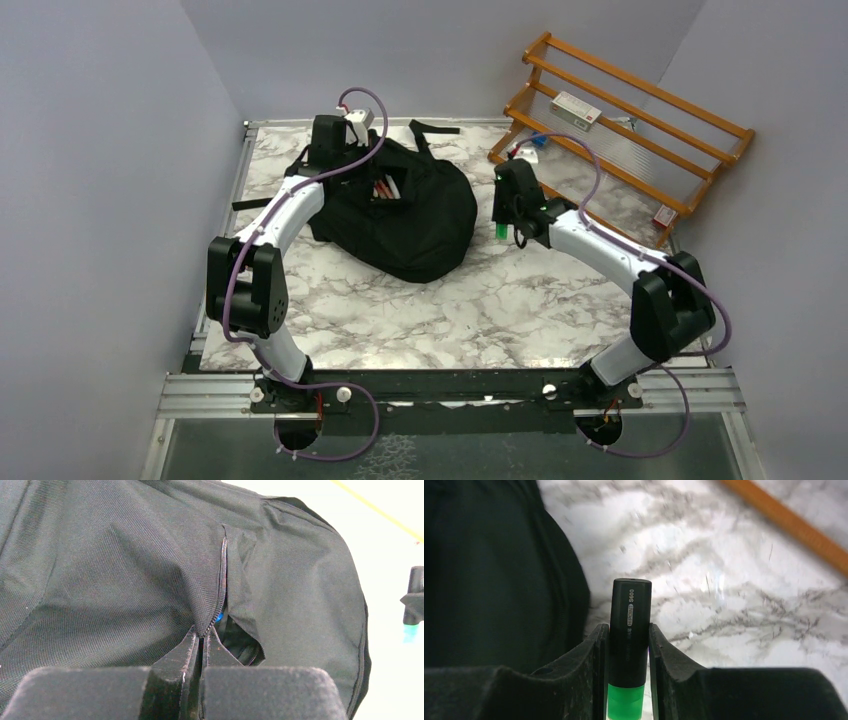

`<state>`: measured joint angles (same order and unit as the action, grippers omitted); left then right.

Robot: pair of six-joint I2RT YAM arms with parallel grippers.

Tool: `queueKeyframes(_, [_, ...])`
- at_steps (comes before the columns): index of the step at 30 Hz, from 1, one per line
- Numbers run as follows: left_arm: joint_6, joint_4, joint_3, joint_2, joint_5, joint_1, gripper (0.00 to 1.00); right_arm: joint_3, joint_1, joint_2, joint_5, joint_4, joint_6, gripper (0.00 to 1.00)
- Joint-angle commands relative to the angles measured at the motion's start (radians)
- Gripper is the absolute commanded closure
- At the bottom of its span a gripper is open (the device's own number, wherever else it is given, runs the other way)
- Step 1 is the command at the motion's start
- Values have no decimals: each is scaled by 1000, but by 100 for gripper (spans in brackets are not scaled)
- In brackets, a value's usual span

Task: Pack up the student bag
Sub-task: Pick up the stationery from the center of the board, then place the stationery in the student bag.

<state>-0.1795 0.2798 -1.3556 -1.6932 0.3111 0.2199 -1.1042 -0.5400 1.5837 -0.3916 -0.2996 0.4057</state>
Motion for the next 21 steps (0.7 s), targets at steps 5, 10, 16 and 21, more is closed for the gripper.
queueKeyframes(5, [16, -17, -8, 11, 62, 65, 100, -64, 0, -109, 378, 217, -61, 95])
queueKeyframes(10, [4, -11, -48, -19, 59, 155, 100, -70, -1, -112, 351, 206, 26, 98])
queueKeyframes(16, [-5, -11, -103, -54, 56, 226, 100, -42, 1, -133, 264, 136, 33, 99])
queueKeyframes(21, [-5, -10, -59, -29, 0, 227, 100, -70, 3, -114, 406, 94, -2, 99])
